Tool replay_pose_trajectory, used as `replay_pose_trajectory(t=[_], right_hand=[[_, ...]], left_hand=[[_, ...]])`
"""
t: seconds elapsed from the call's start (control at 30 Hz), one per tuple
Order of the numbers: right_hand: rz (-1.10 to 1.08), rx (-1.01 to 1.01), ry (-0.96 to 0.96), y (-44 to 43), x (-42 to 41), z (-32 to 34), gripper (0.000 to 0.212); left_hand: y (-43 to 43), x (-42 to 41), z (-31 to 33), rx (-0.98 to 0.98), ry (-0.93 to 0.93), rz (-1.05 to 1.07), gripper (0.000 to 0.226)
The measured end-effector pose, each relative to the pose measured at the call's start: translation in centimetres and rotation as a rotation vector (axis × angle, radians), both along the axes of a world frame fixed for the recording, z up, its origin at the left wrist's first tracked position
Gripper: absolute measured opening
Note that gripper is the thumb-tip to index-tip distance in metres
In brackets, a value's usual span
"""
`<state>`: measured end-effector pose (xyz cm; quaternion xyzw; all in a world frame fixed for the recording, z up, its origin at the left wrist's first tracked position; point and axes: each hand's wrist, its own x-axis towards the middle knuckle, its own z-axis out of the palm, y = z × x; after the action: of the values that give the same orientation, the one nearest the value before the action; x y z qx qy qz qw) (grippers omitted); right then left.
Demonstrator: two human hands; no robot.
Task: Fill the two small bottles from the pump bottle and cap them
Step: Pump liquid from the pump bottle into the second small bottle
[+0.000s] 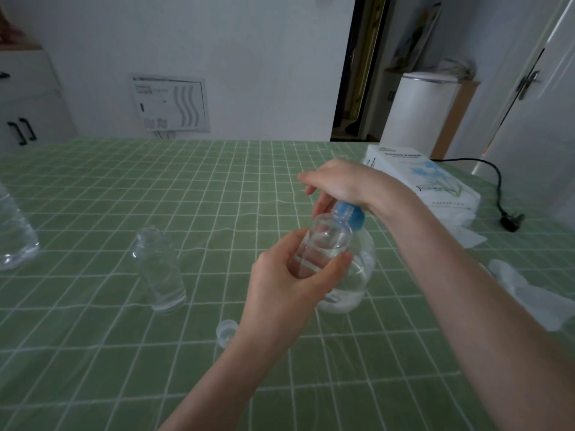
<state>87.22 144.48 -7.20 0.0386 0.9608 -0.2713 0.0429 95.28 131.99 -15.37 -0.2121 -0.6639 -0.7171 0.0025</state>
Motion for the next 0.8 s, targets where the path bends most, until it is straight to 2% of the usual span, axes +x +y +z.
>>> replay_pose_trajectory(t=[0.8], right_hand=[[0.022, -0.006, -0.055, 0.08, -0.1, 0.41, 0.033]], left_hand=[[-0.04, 0.07, 0.13, -0.018, 0.009, 0.006, 0.011]])
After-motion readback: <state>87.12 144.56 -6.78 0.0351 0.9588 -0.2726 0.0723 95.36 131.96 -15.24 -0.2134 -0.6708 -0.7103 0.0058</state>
